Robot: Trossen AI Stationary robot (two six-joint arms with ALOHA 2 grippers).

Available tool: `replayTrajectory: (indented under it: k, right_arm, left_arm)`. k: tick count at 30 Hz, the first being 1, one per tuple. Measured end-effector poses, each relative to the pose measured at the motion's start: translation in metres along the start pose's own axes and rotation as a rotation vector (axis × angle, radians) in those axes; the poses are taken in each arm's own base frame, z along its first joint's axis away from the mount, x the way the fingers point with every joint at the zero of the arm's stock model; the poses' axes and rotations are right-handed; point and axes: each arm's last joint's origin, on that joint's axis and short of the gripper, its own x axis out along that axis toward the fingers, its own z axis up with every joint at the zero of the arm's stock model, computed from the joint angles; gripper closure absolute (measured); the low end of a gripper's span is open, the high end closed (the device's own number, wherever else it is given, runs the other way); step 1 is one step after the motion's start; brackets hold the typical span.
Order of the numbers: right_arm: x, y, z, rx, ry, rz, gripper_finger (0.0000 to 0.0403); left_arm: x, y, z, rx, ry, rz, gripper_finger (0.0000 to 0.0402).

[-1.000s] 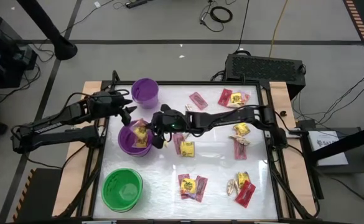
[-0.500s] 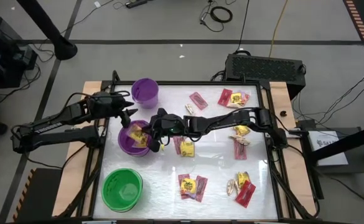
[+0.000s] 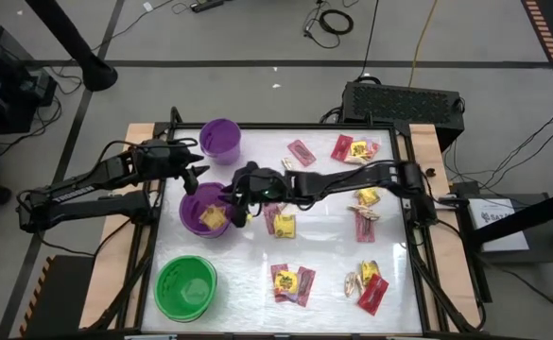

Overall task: Sort candy by brand, put in halloween buckets
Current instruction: Put the yellow candy into the bottom purple bucket

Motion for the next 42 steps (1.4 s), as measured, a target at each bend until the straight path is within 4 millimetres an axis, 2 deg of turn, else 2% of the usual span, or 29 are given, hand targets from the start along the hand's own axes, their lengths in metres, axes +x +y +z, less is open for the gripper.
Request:
replayTrajectory:
  k: [6, 9, 13, 18, 23, 28, 31, 42]
  right_arm:
    - [-0.069, -0.014, 0.038, 0.153, 0.143, -0.111, 0.0312]
    - [-0.109, -0.019, 0.049, 0.181, 0.234, -0.174, 0.0314]
    - [-0.156, -0.018, 0.046, 0.166, 0.406, -0.246, 0.0314]
    - [-0.194, -0.012, 0.03, 0.166, 0.628, -0.343, 0.0314]
    - [-0.208, 0.0, 0.013, 0.131, 0.782, -0.407, 0.0314]
    - [-0.21, 0.015, -0.005, 0.042, 0.81, -0.42, 0.0314]
    - [-0.21, 0.019, -0.024, 0.013, 0.86, -0.405, 0.0314]
    - [-0.212, 0.031, -0.103, 0.042, 0.974, -0.154, 0.0314]
  left_arm:
    - [0.0, 0.0, 0.003, 0.058, -0.026, -0.007, 0.021]
    - [0.0, -0.001, 0.003, 0.066, -0.035, -0.014, 0.021]
    - [0.0, -0.001, 0.003, 0.058, -0.034, -0.014, 0.021]
    - [0.0, -0.001, 0.003, -0.015, -0.034, -0.016, 0.021]
    - [0.0, -0.001, 0.005, -0.058, -0.05, -0.02, 0.021]
    - [0.0, -0.001, 0.006, -0.129, -0.061, -0.024, 0.021]
    - [0.0, -0.001, 0.006, -0.196, -0.061, -0.025, 0.021]
    - [0.0, -0.001, 0.009, -0.459, -0.081, -0.042, 0.021]
